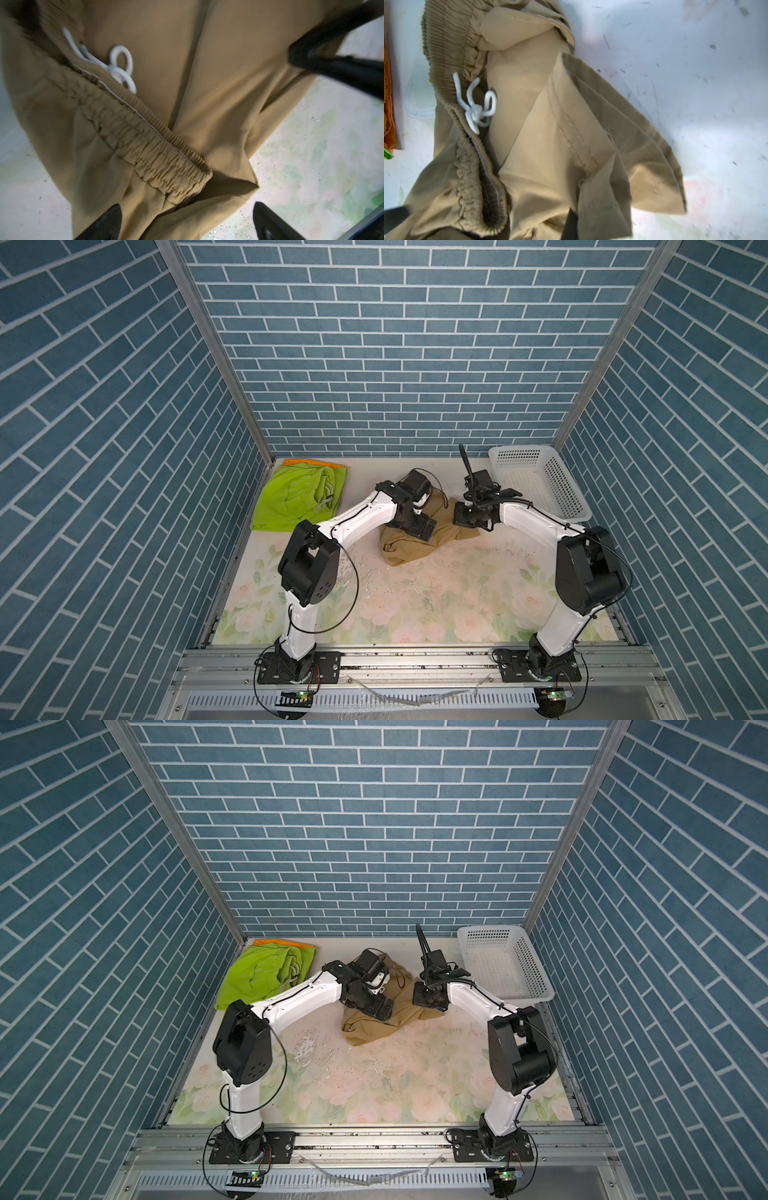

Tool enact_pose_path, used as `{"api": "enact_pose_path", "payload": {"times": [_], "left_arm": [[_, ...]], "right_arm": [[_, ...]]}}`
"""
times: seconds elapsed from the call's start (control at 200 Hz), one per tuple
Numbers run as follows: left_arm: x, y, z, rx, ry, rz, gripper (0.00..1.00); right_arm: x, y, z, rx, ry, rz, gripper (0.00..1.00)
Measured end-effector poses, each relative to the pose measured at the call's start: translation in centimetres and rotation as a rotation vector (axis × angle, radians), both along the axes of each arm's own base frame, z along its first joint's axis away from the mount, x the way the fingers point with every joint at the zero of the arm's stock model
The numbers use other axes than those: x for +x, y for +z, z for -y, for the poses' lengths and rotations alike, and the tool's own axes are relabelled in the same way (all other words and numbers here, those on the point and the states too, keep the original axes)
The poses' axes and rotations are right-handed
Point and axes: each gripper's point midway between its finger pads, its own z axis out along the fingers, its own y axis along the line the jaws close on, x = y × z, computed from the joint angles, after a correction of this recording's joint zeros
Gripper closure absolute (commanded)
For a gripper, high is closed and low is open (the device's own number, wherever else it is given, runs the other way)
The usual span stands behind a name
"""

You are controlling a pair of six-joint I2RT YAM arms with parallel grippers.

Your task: Fold and stack the shorts

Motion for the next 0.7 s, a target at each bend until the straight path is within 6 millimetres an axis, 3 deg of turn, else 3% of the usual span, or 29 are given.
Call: {"api": "enact_pose_path", "payload": {"times": [0.16, 0.33, 0.395, 0.555, 0.7], "left_arm": [[-0.4, -2.4, 0.5, 0.066, -0.022, -0.036, 0.00], [0.2, -3.0, 0.4, 0.111, -0.014, -0.013, 0.00], [0.4, -3.2, 0.3, 0.125, -0.008, -0.006, 0.05], [0.8, -3.6, 0.0, 0.150, 0.003, 0.012, 0.33], [1.0, -4.9, -0.3, 0.186, -0.010, 0.009, 0.72]], "right_arm": [[-2.4, -1.3, 1.1, -0.014, -0.001, -0.029, 1.00], [-3.9, -3.2, 1.6, -0.019, 0.001, -0.065, 1.00], [-4.1, -3.4, 1.7, -0.018, 0.002, -0.069, 1.00], [-3.8, -2.8, 1.6, -0.005, 0.002, -0.045, 1.00], [-3.5, -2.3, 1.6, 0.004, -0.001, -0.028, 1.00]]}}
